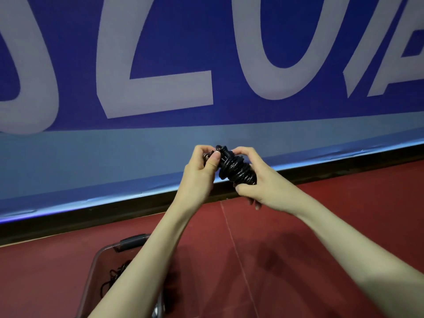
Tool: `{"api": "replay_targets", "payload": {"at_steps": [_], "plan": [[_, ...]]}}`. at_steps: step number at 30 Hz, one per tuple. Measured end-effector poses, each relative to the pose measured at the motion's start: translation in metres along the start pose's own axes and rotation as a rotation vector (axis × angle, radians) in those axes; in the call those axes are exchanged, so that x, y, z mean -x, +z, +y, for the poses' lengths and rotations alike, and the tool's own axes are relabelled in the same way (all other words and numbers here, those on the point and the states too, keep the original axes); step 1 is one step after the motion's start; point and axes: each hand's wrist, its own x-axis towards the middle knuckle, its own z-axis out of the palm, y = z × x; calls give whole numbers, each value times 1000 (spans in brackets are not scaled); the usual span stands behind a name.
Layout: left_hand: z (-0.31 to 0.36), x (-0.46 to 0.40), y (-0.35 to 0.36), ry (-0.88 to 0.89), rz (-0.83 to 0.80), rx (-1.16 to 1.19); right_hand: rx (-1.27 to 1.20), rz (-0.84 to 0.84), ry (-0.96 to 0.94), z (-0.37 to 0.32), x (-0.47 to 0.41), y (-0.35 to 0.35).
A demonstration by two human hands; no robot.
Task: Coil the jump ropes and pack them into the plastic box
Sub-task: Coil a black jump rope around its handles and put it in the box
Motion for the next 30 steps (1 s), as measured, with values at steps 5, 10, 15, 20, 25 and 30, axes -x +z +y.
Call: {"api": "replay_targets", "payload": {"at_steps": [5, 10, 15, 20, 25, 30], "plan": [[3, -1, -3, -93, -16, -42, 5, 40, -85, 13, 3, 5], [8, -3, -4, -103, 0, -160, 77, 159, -141, 18, 1, 13], [9, -5, -5, -127, 10, -153, 195, 184, -140, 17, -4, 12], [4, 0, -8, -71, 75, -36, 70, 206, -124, 14, -7, 6], [1, 6, -8, 12, 77, 101, -116, 194, -81, 11, -9, 6], [-2, 8, -8, 82, 217, 229, -251, 148, -19, 6, -9, 3]]}}
